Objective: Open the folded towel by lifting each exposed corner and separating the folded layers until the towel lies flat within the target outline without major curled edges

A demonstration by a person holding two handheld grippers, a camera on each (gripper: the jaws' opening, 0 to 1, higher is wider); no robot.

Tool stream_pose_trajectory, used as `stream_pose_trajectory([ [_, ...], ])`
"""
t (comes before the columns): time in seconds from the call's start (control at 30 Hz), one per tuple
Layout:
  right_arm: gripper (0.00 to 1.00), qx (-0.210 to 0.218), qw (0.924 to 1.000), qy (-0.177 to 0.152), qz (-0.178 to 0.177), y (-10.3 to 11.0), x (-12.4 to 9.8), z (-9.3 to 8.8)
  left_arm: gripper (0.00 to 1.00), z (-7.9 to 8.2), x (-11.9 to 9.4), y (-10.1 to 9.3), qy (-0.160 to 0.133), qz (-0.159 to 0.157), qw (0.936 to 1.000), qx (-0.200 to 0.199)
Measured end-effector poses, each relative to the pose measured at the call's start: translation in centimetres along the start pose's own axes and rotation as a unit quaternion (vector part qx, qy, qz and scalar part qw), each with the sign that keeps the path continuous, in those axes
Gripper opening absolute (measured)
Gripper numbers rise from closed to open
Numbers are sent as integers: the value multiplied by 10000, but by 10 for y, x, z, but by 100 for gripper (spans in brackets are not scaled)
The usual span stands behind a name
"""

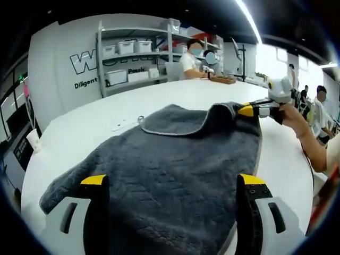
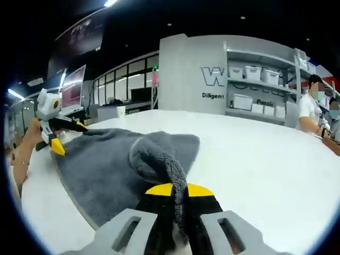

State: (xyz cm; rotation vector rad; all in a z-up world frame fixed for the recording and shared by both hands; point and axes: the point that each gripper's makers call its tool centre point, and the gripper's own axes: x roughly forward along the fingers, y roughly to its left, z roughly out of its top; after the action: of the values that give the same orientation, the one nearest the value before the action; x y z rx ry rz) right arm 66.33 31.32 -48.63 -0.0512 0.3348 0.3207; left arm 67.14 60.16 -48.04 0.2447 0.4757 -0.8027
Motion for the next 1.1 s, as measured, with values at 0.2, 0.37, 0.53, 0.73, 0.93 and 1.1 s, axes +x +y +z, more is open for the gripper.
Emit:
stream_pose_trajectory([
  [0.2,2,-115,9996,186,-189,-9,-1,-6,96,-2,1,0,42,0,10000,2],
  [0.37,3,-385,9966,630,-378,-14,2,-23,96,-1,2,-1,49,-34,10000,33],
  [0.53,5,-531,9936,893,-434,-14,5,-33,96,-4,3,-1,109,-34,9999,49],
  [0.73,25,-648,9912,1017,-543,-19,3,-35,96,-4,4,1,127,-34,9999,53],
  [0.93,55,-644,9870,1280,-733,-31,-3,-41,96,-6,5,0,176,-37,9998,85],
  [1.1,66,-703,9867,1234,-787,-34,-9,-35,96,-7,5,1,209,-14,9997,89],
])
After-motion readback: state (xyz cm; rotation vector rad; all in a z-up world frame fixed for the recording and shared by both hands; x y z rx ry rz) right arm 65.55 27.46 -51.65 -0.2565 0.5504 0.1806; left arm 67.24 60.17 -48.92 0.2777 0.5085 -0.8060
